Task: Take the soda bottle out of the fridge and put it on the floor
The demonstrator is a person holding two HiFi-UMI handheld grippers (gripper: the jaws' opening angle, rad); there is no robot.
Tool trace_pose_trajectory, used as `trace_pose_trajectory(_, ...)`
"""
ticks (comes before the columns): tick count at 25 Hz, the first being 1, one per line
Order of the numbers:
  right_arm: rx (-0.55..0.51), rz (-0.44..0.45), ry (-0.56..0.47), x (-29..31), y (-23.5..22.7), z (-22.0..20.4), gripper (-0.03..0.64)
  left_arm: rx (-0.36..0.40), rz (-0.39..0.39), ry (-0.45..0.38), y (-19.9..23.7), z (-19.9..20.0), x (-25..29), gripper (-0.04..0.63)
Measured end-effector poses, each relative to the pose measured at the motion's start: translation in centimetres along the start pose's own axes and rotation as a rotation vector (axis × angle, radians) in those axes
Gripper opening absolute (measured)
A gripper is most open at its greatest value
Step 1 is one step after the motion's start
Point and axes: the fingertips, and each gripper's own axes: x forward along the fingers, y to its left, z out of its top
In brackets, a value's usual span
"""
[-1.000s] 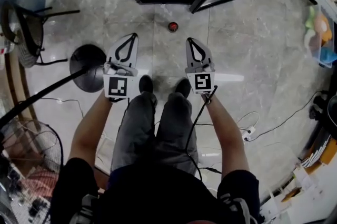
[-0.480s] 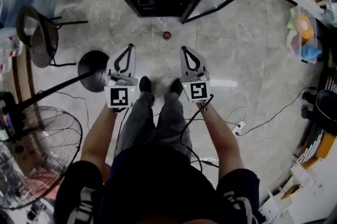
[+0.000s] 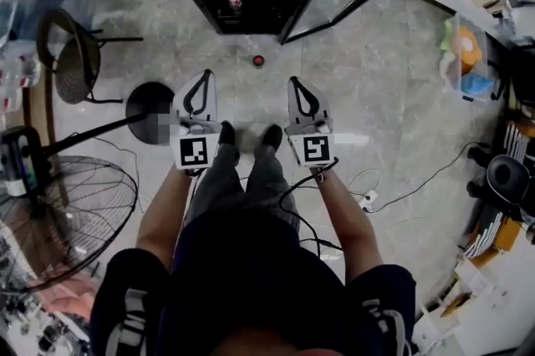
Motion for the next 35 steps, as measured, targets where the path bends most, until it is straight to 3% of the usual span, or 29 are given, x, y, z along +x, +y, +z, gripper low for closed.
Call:
trace_pose_trajectory(7, 0.004, -0.018, -0.038, -3.3, -0.1, 6.6, 0.020, -0.019, -0.009, -0.051, -0.9, 7.1, -2.2, 0.023)
trace_pose_trajectory(15, -0.015, -0.040, -0.083, -6.3, -0.2, 12.7, 0.020, -0.073, -0.026, -0.086, -2.2, 12.1, -5.1, 0.023)
trace_pose_trajectory(26, -0.027, -0.097, -0.109, -10.1, 0.9, 18.9, 0.020, -0.103, -0.061, -0.100, -2.1, 17.0, -8.6, 0.023)
trace_pose_trajectory(35, -0.051, -0.161, -0.082, -11.8, 0.4, 20.8, 0.018, -0.099, -0.027, -0.128, -0.2, 19.1, -9.8, 0.023)
